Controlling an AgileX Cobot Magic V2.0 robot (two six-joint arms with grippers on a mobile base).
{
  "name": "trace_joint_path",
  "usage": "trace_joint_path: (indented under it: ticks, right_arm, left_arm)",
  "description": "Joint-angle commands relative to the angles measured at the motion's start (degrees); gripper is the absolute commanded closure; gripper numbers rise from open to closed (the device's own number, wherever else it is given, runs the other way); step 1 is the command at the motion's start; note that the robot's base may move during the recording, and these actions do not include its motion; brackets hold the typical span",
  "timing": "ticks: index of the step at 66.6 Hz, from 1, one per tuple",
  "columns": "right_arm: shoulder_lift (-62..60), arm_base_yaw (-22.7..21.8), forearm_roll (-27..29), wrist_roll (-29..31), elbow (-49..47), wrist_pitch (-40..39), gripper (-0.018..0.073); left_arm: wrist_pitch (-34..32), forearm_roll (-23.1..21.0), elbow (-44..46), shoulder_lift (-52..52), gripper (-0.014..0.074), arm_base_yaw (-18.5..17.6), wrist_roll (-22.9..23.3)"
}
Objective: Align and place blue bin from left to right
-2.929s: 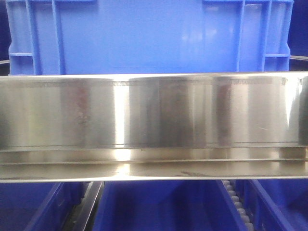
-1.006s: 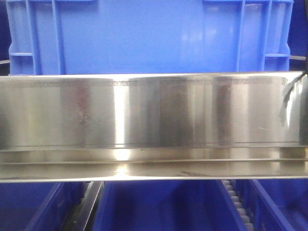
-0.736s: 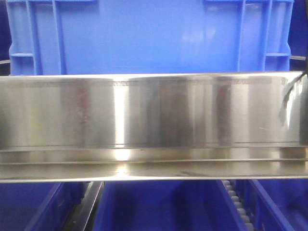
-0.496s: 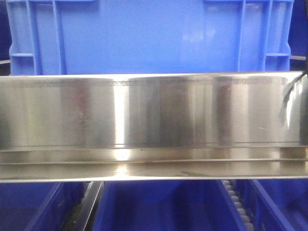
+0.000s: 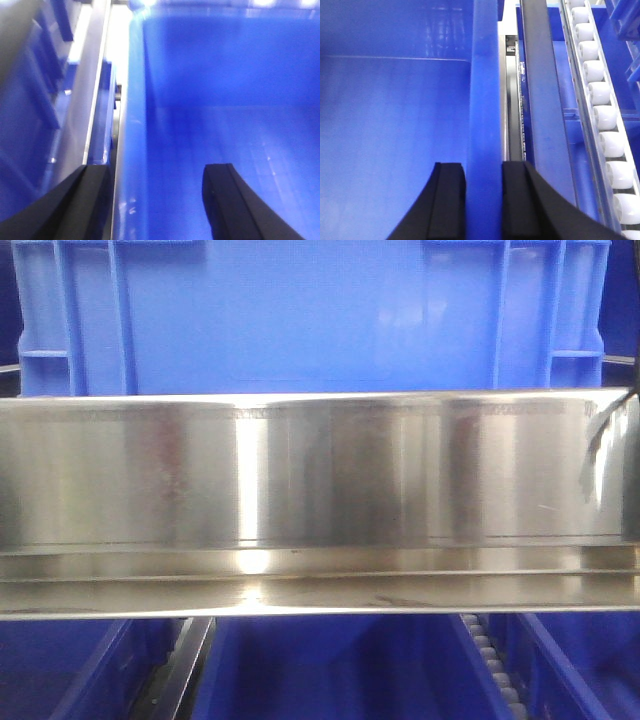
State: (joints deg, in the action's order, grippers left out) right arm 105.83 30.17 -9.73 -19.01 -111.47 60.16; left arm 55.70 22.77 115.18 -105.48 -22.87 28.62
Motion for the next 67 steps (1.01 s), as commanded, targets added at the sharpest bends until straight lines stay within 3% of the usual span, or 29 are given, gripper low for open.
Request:
trace_joint_path:
  ticks: [1,67]
  right_arm:
    - [-0.29,-0.2,-0.64,0.54,-0.65,-0.57,0.0637]
    - [-0.29,-0.2,-0.64,0.54,-0.65,-0.57,0.0637]
  left_arm:
    - [-1.01,0.61,0.45,-0.41,0.0281,0.57,0.43]
    - [1.98,0.31,0.45,-3.42,0.0332,1.45,0.47]
